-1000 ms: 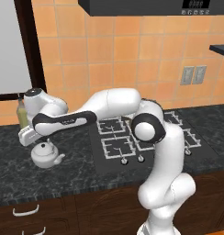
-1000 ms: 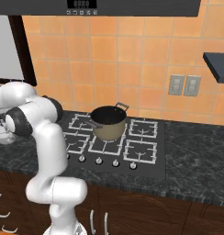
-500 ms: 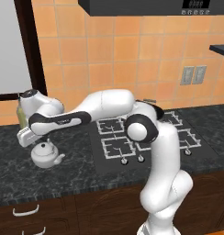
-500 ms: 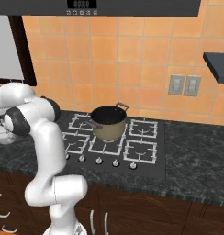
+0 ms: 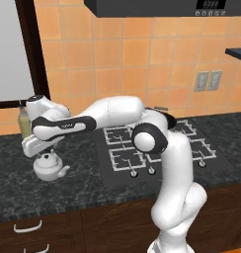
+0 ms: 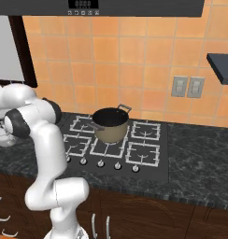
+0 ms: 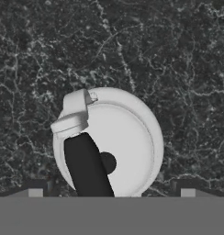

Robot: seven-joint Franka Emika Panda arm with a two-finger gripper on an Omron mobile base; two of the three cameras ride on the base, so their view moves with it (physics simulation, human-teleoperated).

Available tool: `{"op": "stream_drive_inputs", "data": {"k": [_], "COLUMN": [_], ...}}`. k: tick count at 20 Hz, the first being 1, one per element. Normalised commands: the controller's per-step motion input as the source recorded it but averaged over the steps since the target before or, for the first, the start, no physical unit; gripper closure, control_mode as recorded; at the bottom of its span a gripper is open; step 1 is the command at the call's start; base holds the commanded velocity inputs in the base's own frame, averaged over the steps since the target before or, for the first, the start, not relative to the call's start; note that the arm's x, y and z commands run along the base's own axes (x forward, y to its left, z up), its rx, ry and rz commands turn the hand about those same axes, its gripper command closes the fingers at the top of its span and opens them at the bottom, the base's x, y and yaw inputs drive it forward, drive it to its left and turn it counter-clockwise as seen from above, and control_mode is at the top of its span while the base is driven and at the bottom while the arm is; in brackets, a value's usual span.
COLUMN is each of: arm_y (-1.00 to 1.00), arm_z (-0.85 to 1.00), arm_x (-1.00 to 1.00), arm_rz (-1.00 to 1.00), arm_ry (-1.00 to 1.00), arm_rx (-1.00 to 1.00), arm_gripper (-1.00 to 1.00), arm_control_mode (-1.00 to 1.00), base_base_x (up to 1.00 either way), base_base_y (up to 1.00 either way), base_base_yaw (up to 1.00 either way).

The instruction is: Pick the kettle from the counter and place it on a stove burner. Then turn the burner on.

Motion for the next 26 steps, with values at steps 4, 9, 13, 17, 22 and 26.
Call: {"op": "stream_drive_inputs", "data": {"k": [4, 9, 13, 17, 22, 26], "arm_y": [0.00, 0.00, 0.00, 0.00, -0.13, -0.55], "arm_z": [-0.08, 0.00, 0.00, 0.00, 0.23, 0.55], "arm_x": [0.00, 0.00, 0.00, -0.08, -0.63, -0.47], "arm_rz": [0.00, 0.00, 0.00, 0.00, -0.03, -0.08], "arm_ry": [0.00, 0.00, 0.00, 0.00, 0.00, 0.00], "arm_rx": [0.00, 0.00, 0.00, 0.00, 0.00, 0.00], "arm_gripper": [-1.00, 1.00, 1.00, 1.00, 1.00, 1.00], "arm_control_mode": [-1.00, -1.00, -1.00, -1.00, -1.00, -1.00], "base_base_x": [0.00, 0.00, 0.00, 0.00, 0.00, 0.00], "base_base_y": [0.00, 0.00, 0.00, 0.00, 0.00, 0.00], "base_base_yaw": [0.00, 0.00, 0.00, 0.00, 0.00, 0.00]}}
